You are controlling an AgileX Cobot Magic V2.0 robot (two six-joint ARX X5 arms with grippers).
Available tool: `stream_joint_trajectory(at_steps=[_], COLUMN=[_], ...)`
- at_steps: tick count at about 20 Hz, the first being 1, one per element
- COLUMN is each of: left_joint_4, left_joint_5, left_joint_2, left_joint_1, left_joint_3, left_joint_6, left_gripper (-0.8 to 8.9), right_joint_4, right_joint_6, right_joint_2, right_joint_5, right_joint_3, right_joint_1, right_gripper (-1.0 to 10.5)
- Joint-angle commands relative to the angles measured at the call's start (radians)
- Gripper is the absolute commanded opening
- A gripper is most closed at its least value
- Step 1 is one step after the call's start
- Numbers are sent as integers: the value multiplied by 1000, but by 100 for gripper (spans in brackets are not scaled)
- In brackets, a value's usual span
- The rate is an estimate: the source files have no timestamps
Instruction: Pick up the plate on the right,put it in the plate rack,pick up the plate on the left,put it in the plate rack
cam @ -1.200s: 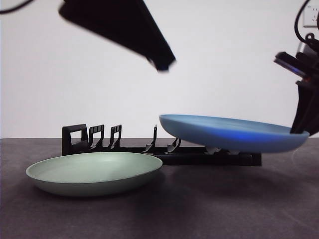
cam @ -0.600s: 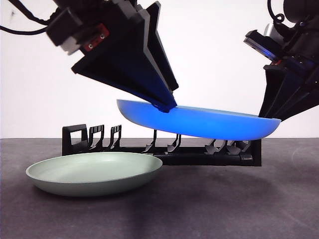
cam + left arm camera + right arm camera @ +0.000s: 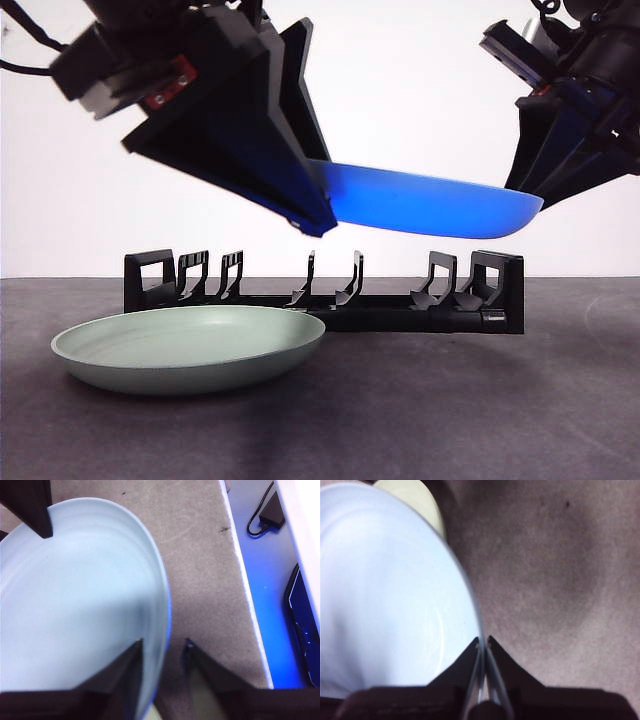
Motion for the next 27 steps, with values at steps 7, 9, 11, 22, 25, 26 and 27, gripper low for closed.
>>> stream_joint_trajectory(at_steps=[7,9,11,22,25,26,27], left_joint_4=[10,10,10,302,431,452,476], left_joint_5=[1,1,1,18,175,216,257], left_joint_2=[2,2,2,2,2,2,2], left_joint_1=[2,2,2,155,291,322,352], left_joint_3=[1,1,1,1,21,30,40], left_joint_6=[6,6,5,-335,-526,-565,-603], left_gripper=[-9,-9,-9,-9,-9,-9,-9], right_joint_4=[21,67,124,445,450,447,446], right_joint_6=[-8,-8,-6,76,70,69,66], right_joint_2=[-6,-10,-29,-296,-380,-395,-407], right_joint_5=[-1,-2,-5,27,130,147,161], right_joint_3=[13,14,14,101,101,101,101], right_joint_1=[3,2,2,0,0,0,0], right_gripper=[-16,74,309,442,441,441,441])
